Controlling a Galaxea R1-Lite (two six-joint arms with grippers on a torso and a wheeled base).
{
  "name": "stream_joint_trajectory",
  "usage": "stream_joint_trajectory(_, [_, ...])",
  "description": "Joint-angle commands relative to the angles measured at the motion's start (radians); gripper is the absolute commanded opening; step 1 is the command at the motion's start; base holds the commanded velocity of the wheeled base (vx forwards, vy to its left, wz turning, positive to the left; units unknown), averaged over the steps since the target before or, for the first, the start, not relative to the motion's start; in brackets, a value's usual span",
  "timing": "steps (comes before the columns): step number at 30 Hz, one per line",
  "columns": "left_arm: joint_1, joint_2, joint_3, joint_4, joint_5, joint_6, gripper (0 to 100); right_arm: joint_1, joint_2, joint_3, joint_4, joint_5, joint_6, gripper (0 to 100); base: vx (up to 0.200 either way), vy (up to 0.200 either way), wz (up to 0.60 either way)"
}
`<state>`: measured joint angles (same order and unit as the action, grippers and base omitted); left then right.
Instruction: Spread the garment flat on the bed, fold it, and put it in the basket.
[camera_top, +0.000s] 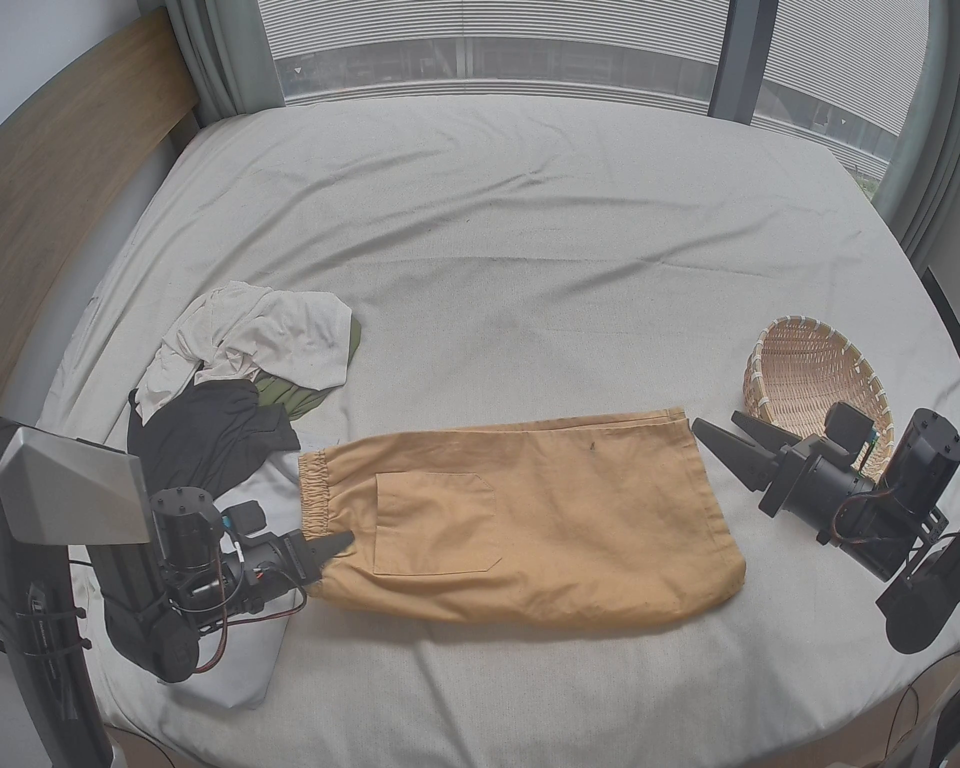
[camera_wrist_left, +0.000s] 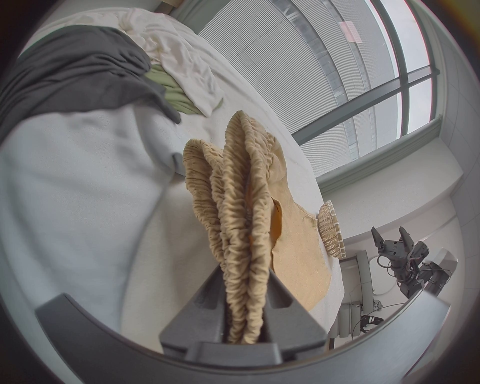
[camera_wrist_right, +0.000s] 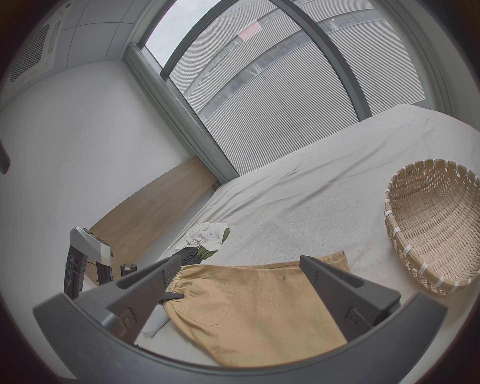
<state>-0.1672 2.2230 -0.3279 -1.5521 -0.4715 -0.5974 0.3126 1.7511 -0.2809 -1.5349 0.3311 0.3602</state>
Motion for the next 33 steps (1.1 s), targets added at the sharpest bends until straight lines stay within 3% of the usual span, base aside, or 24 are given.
stream_joint_trajectory(1, [0.054, -0.074, 0.056, -0.002, -0.003, 0.001, 0, 0.008, 0.005, 0.0, -0.001, 0.0, 0.0, 100, 0.0, 0.0, 0.0])
stream_joint_trajectory(8, [0.103, -0.082, 0.099, -0.003, -0.004, 0.027, 0, 0.008, 0.016, 0.0, -0.001, -0.001, 0.0, 100, 0.0, 0.0, 0.0])
stream_joint_trajectory(10, [0.146, -0.082, 0.119, -0.003, -0.01, 0.071, 0, 0.008, 0.019, 0.0, -0.001, -0.001, 0.002, 100, 0.0, 0.0, 0.0])
stream_joint_trajectory(19, [0.238, -0.109, 0.144, -0.002, -0.087, 0.097, 0, 0.01, 0.041, 0.0, -0.001, -0.001, 0.002, 100, 0.0, 0.0, 0.0])
stream_joint_trajectory(26, [0.218, -0.154, 0.142, -0.002, -0.133, 0.09, 0, 0.011, 0.05, 0.0, -0.001, -0.001, 0.0, 100, 0.0, 0.0, 0.0])
stream_joint_trajectory(33, [0.1, -0.178, 0.107, -0.002, -0.127, 0.053, 0, 0.028, 0.062, 0.005, -0.002, -0.003, 0.002, 100, 0.0, 0.0, 0.0])
